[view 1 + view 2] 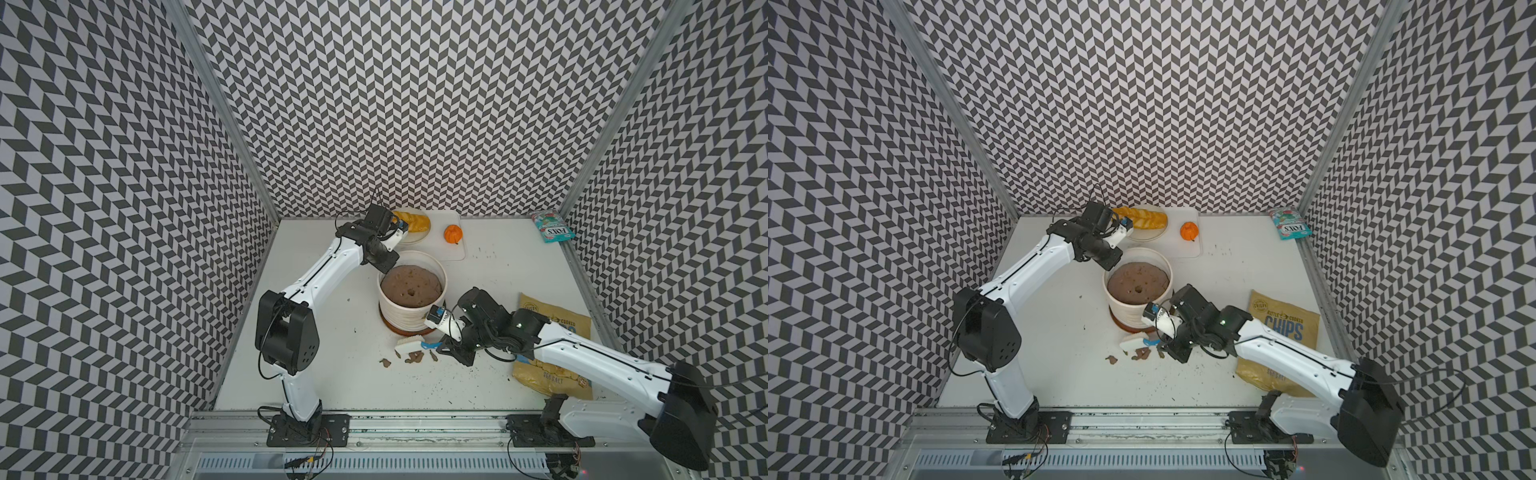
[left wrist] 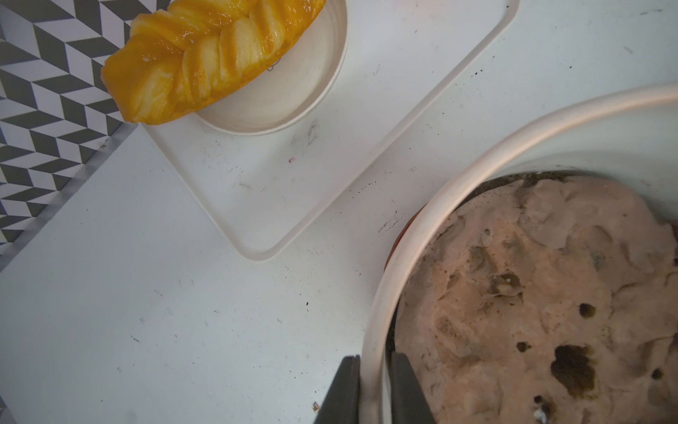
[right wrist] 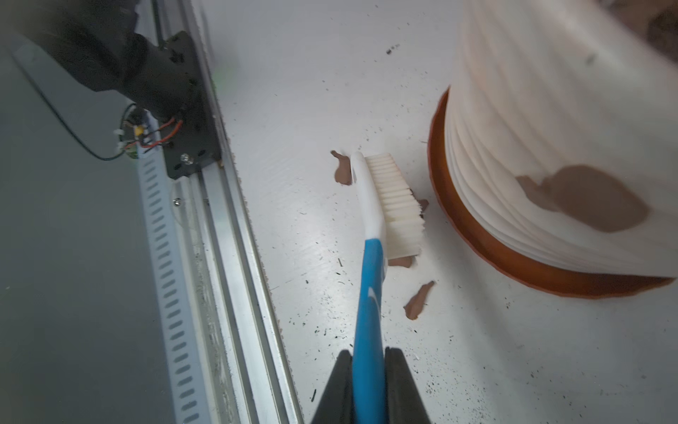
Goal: Scrub the dried mud off the ceramic pot
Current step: Brush off the soil from the pot, then rotate the pot on the tray.
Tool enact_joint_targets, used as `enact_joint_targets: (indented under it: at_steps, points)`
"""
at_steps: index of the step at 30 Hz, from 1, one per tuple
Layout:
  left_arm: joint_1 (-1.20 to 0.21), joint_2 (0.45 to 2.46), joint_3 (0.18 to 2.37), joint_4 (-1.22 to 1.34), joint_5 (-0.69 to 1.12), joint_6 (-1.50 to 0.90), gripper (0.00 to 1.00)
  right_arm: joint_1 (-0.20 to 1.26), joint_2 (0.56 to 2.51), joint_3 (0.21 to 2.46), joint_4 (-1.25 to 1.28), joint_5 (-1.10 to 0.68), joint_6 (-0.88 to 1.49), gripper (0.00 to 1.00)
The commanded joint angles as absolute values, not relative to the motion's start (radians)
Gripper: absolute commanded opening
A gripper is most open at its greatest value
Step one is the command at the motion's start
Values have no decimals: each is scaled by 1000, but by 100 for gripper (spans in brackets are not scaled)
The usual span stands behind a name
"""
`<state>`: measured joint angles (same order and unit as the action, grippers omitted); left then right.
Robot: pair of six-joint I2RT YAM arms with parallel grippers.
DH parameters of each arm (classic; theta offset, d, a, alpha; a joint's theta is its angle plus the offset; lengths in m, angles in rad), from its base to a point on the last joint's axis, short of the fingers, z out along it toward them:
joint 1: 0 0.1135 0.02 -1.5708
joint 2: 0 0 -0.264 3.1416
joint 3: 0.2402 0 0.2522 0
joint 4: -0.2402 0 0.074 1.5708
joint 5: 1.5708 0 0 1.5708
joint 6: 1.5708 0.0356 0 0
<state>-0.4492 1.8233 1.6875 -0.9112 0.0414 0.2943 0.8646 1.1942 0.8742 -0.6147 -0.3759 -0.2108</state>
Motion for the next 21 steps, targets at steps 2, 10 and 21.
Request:
enact_joint_targets:
  at_steps: [2,10,21]
  points:
    - [-463,1829,1734,-897,67,285,43,874,1140,917,-573,-421,-250,0]
    - [-463,1811,1749,-917,-42,159,59,874,1126,932,-541,-433,-240,0]
    - [-522,1717,1722,-1095,-146,-277,62,871,1158,933,-473,-394,-205,0]
